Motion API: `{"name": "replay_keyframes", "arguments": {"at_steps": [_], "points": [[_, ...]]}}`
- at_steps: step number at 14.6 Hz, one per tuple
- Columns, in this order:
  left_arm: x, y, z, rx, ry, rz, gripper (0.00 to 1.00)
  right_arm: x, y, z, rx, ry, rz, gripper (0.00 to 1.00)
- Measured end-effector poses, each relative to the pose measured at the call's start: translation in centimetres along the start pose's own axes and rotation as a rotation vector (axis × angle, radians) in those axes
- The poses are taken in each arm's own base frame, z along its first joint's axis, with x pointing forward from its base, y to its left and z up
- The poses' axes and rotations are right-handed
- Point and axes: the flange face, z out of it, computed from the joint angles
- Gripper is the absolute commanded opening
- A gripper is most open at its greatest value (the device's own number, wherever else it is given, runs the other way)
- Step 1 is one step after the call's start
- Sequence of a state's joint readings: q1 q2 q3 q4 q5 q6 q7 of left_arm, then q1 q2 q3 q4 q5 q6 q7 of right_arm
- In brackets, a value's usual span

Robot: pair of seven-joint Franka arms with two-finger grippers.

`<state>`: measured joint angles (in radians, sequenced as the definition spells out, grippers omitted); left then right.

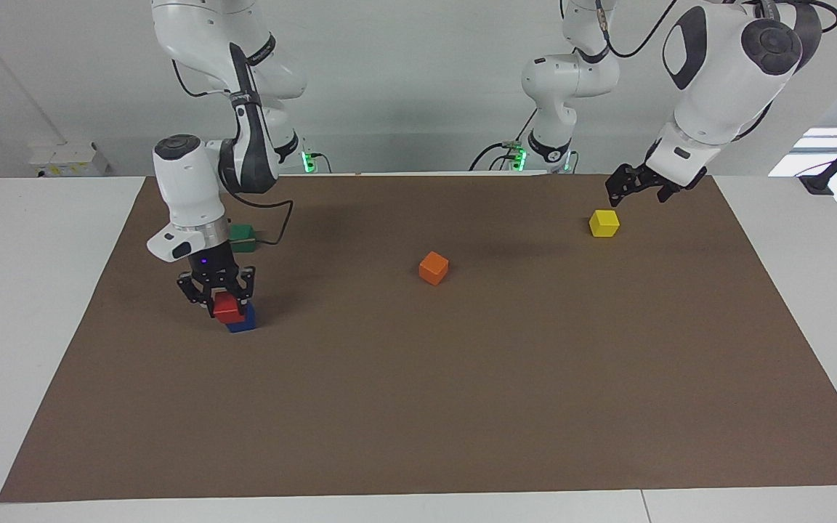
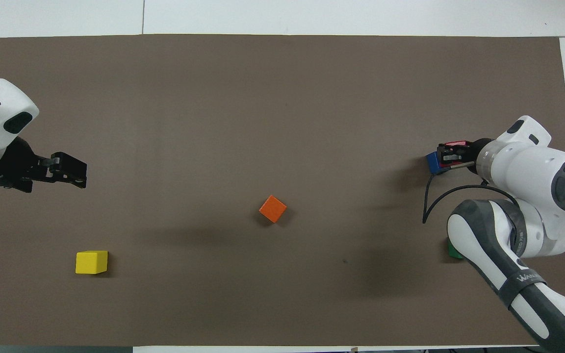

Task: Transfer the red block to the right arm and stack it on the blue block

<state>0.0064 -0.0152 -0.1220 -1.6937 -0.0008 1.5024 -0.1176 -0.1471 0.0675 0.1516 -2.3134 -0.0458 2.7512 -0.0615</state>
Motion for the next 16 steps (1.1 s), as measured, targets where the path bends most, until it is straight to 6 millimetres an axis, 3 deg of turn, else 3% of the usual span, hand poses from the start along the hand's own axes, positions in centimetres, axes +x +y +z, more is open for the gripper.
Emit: {"name": "replay_keyframes", "arguments": {"at_steps": [16], "points": [[0.56, -0.03, -0.36, -0.006, 0.049, -0.005, 1.0, 0.0, -0.46, 0.06, 0.003, -0.002, -0.008, 0.0]]}}
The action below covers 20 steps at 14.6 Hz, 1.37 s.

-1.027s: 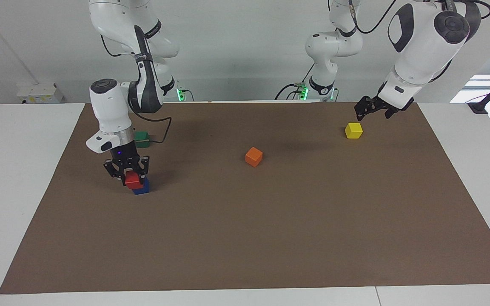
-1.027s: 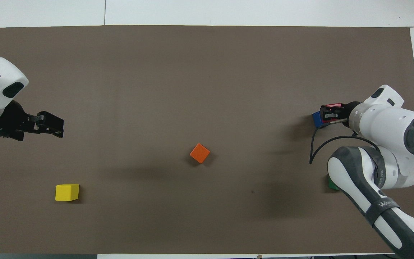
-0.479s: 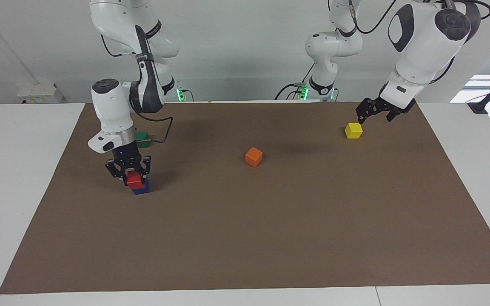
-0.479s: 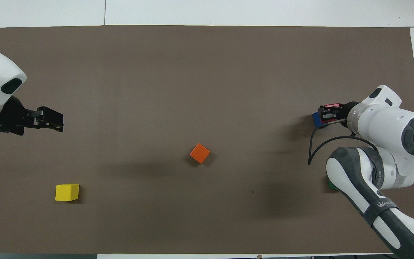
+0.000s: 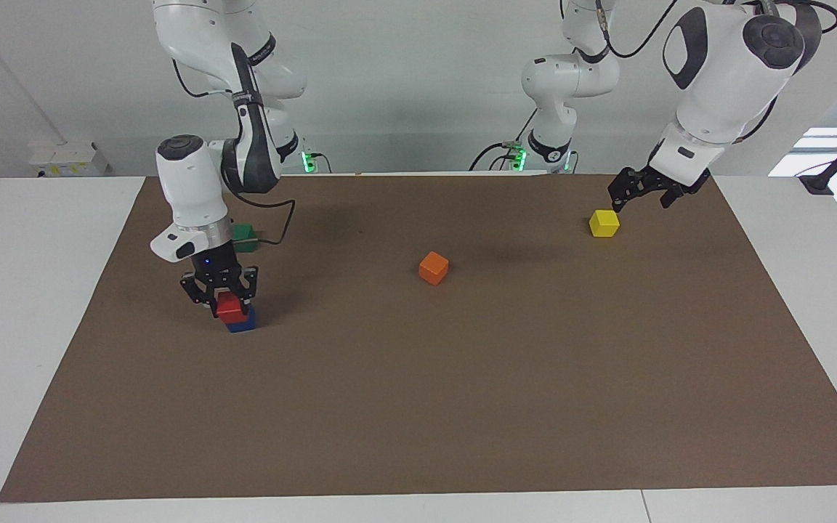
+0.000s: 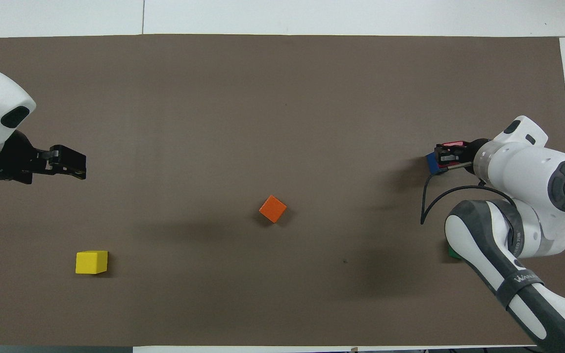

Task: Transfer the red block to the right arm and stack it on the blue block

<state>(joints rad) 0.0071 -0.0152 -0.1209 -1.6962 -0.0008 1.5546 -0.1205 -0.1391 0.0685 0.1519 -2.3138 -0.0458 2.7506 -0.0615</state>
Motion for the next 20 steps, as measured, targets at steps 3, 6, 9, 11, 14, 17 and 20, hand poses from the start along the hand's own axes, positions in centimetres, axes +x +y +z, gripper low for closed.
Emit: {"name": "replay_keyframes", "arguments": {"at_steps": [3, 6, 9, 11, 14, 17, 20], "points": [[0.0, -0.02, 0.0, 0.0, 0.0, -0.001, 1.0, 0.0, 0.0, 0.0, 0.0, 0.0, 0.0, 0.0], [0.0, -0.02, 0.01, 0.0, 0.0, -0.001, 1.0, -0.01, 0.0, 0.01, 0.0, 0.0, 0.0, 0.0], [0.0, -0.03, 0.01, 0.0, 0.0, -0.002, 1.0, -0.01, 0.0, 0.01, 0.0, 0.0, 0.0, 0.14], [0.0, -0.03, 0.01, 0.0, 0.0, -0.002, 1.0, -0.01, 0.0, 0.01, 0.0, 0.0, 0.0, 0.41], [0.0, -0.03, 0.01, 0.0, 0.0, -0.002, 1.0, -0.03, 0.0, 0.06, 0.0, -0.002, 0.0, 0.82], [0.0, -0.03, 0.01, 0.0, 0.0, -0.002, 1.0, -0.03, 0.0, 0.07, 0.0, -0.002, 0.0, 1.0], [0.0, -0.04, 0.01, 0.0, 0.0, -0.002, 1.0, -0.03, 0.0, 0.07, 0.0, -0.002, -0.001, 1.0]]}}
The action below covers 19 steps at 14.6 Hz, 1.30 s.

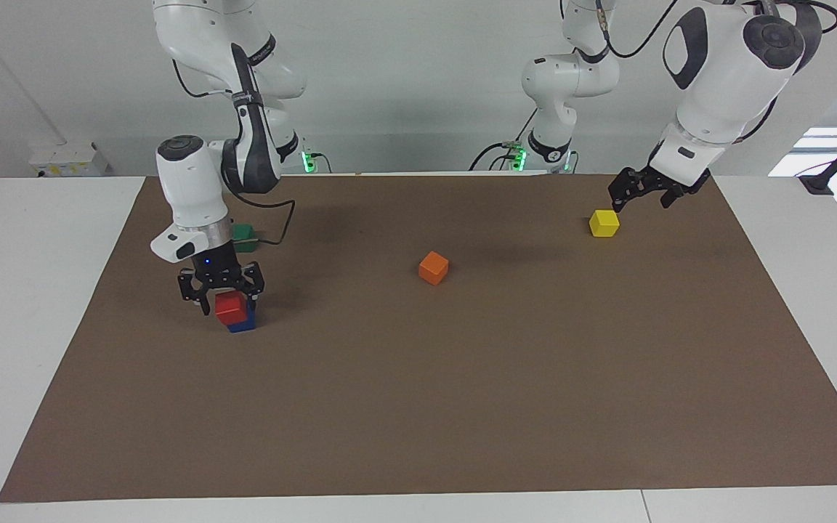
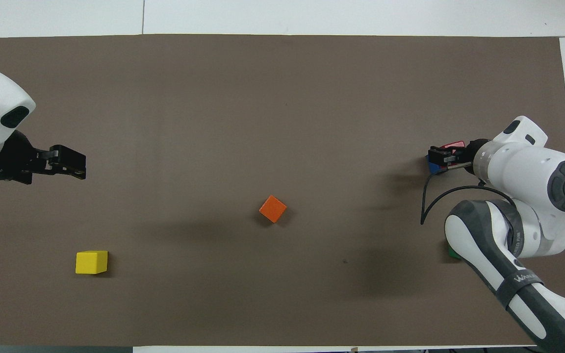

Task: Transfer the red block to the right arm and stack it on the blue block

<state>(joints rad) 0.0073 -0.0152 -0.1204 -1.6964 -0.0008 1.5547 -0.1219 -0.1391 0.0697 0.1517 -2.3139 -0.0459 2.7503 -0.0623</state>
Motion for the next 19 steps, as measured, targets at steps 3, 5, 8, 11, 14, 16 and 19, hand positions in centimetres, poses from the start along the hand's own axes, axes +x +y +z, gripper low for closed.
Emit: {"name": "replay_keyframes", "arguments": {"at_steps": [3, 5, 8, 11, 14, 16, 19], "points": [[0.0, 0.0, 0.0, 0.0, 0.0, 0.0, 1.0, 0.0, 0.0, 0.0, 0.0, -0.01, 0.0, 1.0], [0.0, 0.0, 0.0, 0.0, 0.0, 0.0, 1.0, 0.4, 0.1, -0.3, 0.001, -0.037, 0.001, 1.0], [0.0, 0.0, 0.0, 0.0, 0.0, 0.0, 1.0, 1.9, 0.7, -1.6, 0.0, -0.108, 0.007, 1.0], [0.0, 0.0, 0.0, 0.0, 0.0, 0.0, 1.0, 3.3, 1.4, -4.5, -0.004, -0.194, 0.018, 1.0], [0.0, 0.0, 0.0, 0.0, 0.0, 0.0, 1.0, 4.3, 1.8, -9.8, -0.013, -0.275, 0.025, 1.0], [0.0, 0.0, 0.0, 0.0, 0.0, 0.0, 1.0, 4.6, 1.9, -14.2, -0.018, -0.332, 0.03, 1.0], [0.0, 0.0, 0.0, 0.0, 0.0, 0.0, 1.0, 5.0, 2.0, -19.9, -0.021, -0.405, 0.039, 1.0]]}}
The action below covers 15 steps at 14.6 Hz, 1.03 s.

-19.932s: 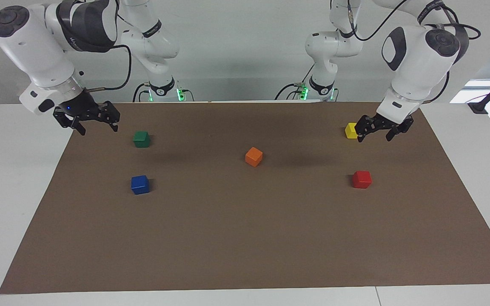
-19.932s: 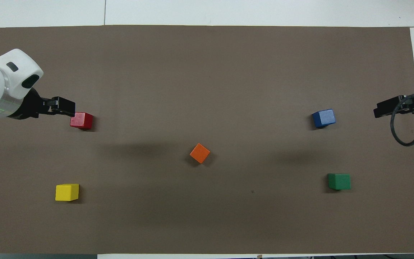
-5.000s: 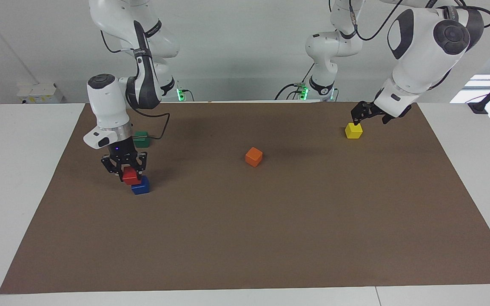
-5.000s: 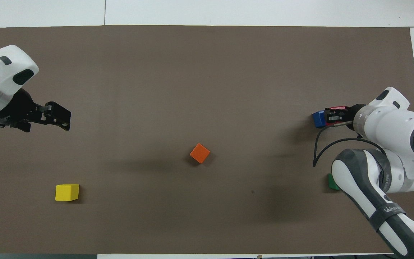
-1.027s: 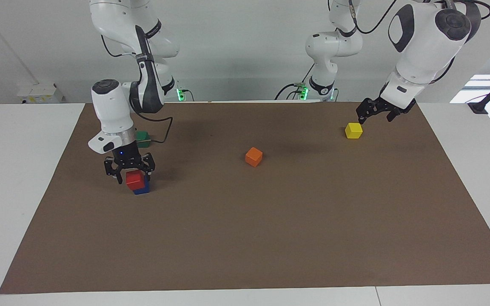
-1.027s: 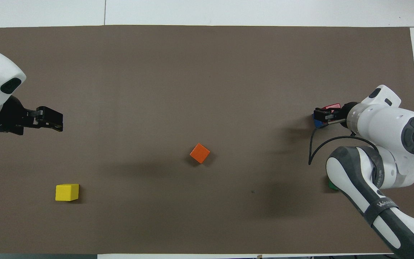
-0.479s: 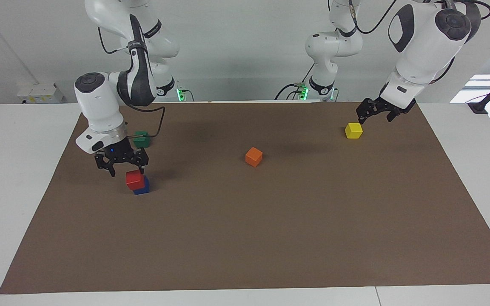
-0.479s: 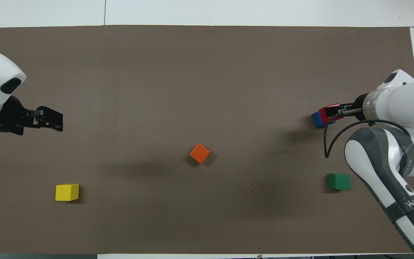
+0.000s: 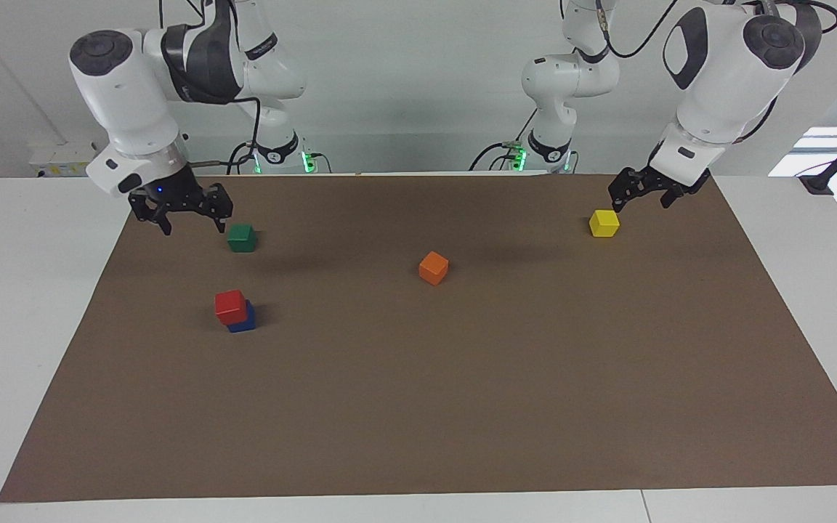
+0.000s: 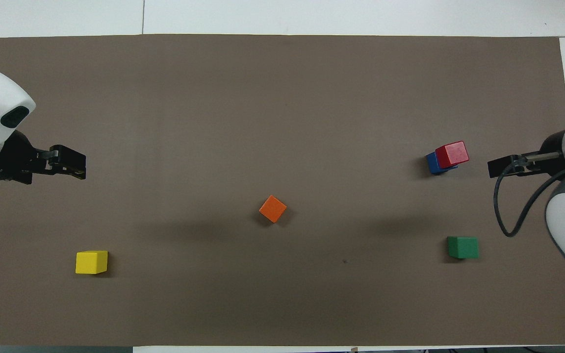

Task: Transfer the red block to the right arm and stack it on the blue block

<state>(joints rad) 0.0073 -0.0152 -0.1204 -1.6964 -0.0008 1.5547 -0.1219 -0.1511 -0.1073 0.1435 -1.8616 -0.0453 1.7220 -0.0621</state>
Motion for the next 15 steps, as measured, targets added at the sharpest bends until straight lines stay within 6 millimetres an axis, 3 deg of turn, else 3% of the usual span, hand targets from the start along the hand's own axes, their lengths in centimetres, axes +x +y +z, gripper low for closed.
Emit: {"name": "replay_keyframes", "arguments": {"at_steps": [2, 5, 9, 15], "points": [[0.0, 0.0, 0.0, 0.0, 0.0, 0.0, 1.0, -0.8, 0.4, -2.6, 0.002, -0.037, 0.008, 1.0], [0.0, 0.0, 0.0, 0.0, 0.0, 0.0, 1.0, -1.5, 2.1, -4.3, 0.007, -0.066, 0.011, 1.0], [0.0, 0.0, 0.0, 0.0, 0.0, 0.0, 1.0, -1.4, 4.0, -4.4, 0.014, -0.071, 0.009, 1.0], [0.0, 0.0, 0.0, 0.0, 0.0, 0.0, 1.0, -1.2, 3.7, -4.1, 0.017, -0.087, 0.004, 1.0]]}}
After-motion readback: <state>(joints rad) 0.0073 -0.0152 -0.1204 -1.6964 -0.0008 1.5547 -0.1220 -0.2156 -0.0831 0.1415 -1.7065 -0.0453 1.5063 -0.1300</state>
